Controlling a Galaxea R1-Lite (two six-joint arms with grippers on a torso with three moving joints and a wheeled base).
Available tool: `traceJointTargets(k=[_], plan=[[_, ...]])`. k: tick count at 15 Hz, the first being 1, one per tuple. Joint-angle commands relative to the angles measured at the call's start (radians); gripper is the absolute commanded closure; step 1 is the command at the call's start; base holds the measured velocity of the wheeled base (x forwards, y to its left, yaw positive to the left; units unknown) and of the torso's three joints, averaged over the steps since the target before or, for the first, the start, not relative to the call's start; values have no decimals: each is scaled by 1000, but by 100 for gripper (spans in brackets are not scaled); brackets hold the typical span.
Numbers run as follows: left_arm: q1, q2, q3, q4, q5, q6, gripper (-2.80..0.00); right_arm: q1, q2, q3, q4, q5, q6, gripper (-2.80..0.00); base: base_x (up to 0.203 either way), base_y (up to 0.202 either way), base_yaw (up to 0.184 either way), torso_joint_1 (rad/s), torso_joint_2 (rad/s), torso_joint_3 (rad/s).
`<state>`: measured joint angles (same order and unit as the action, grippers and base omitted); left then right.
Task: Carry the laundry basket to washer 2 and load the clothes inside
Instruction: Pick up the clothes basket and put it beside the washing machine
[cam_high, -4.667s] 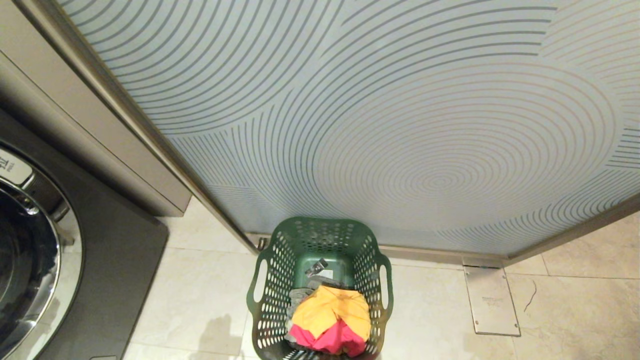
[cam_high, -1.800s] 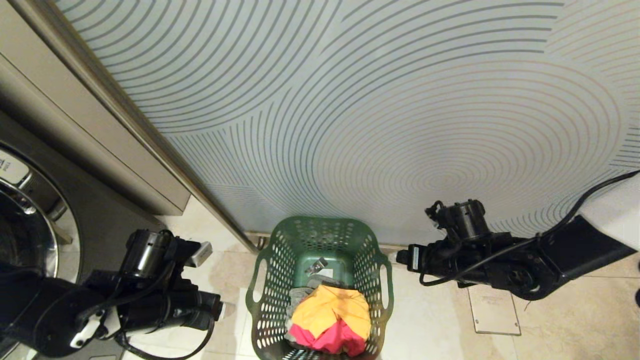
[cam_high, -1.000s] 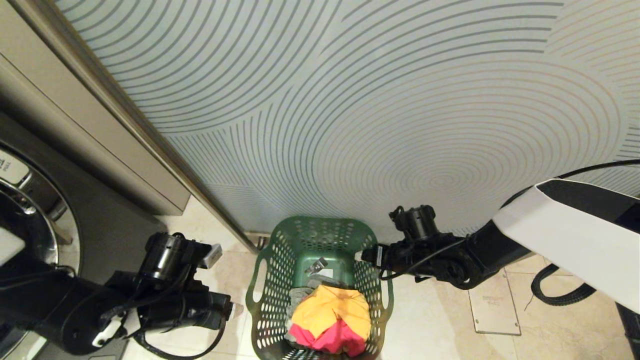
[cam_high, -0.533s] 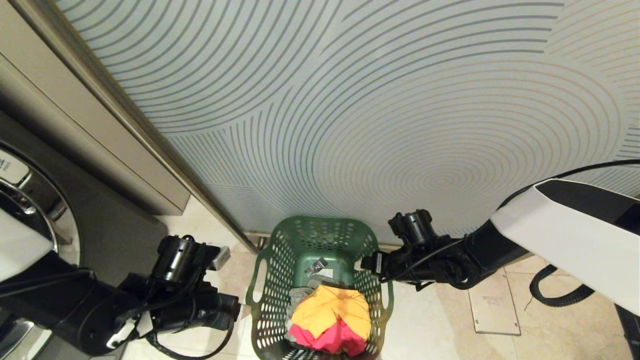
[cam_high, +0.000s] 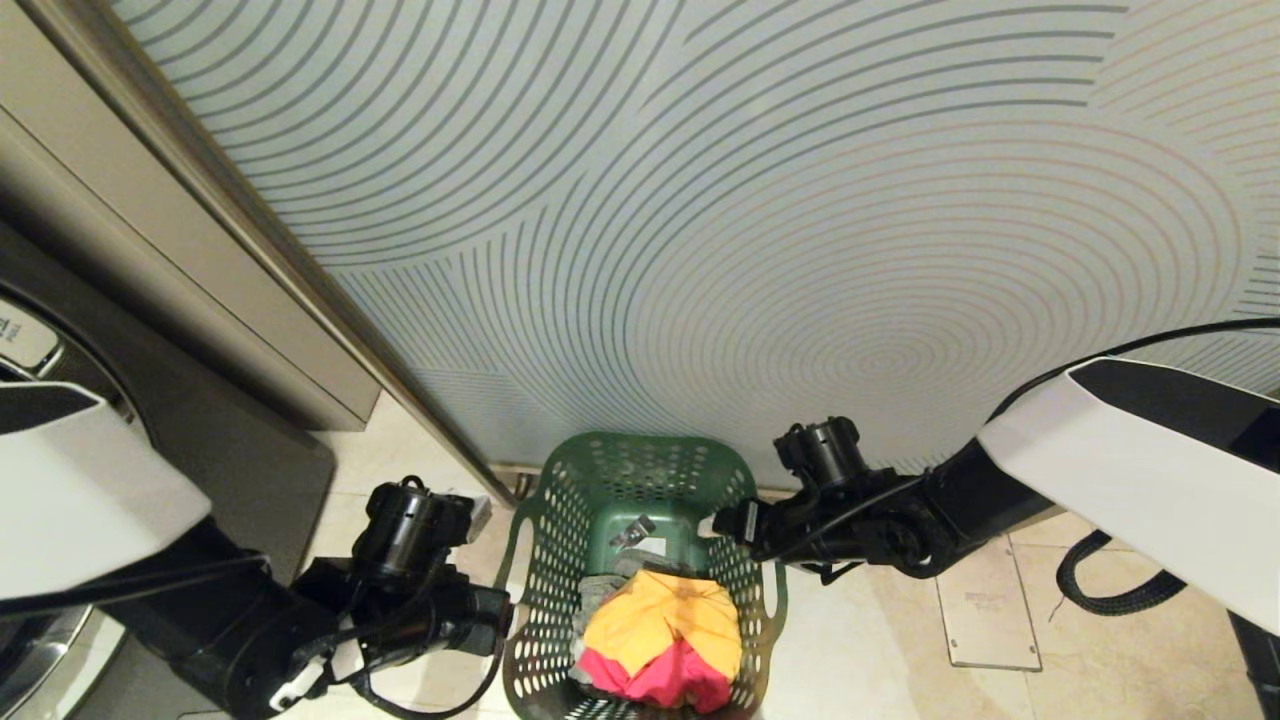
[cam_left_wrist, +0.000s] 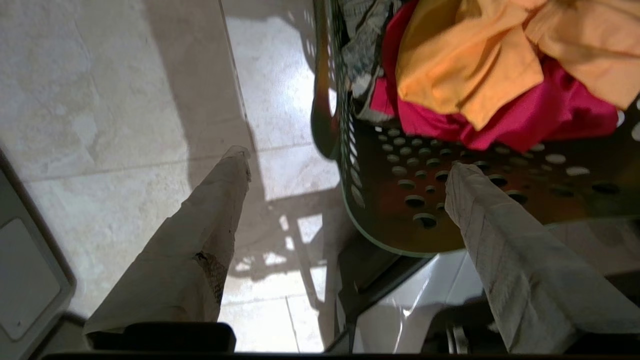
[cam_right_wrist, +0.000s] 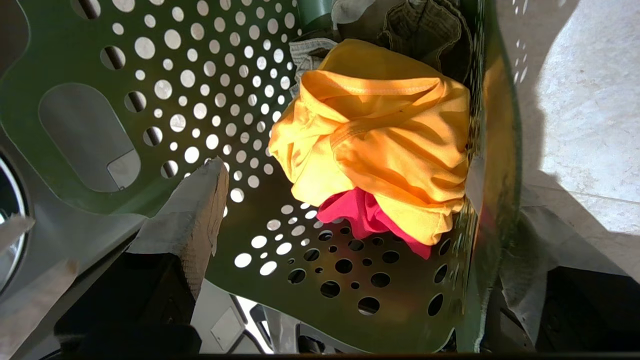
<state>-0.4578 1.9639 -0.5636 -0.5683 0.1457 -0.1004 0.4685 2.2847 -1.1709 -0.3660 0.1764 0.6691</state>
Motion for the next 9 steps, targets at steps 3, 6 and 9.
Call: traceJointTargets(k=[3, 6, 9], plan=[[-24, 148, -8, -163, 66, -1, -280, 4, -1, 2, -1, 0, 3, -280, 0, 0, 0, 0, 0, 0], [-24, 240, -28, -260, 96, -1, -280, 5, -1, 4, -1, 0, 3, -280, 0, 0, 0, 0, 0, 0], [-47, 319, -90, -272, 86, -65, -280, 10, -1, 11, -2, 0, 3, -280, 0, 0, 0, 0, 0, 0]])
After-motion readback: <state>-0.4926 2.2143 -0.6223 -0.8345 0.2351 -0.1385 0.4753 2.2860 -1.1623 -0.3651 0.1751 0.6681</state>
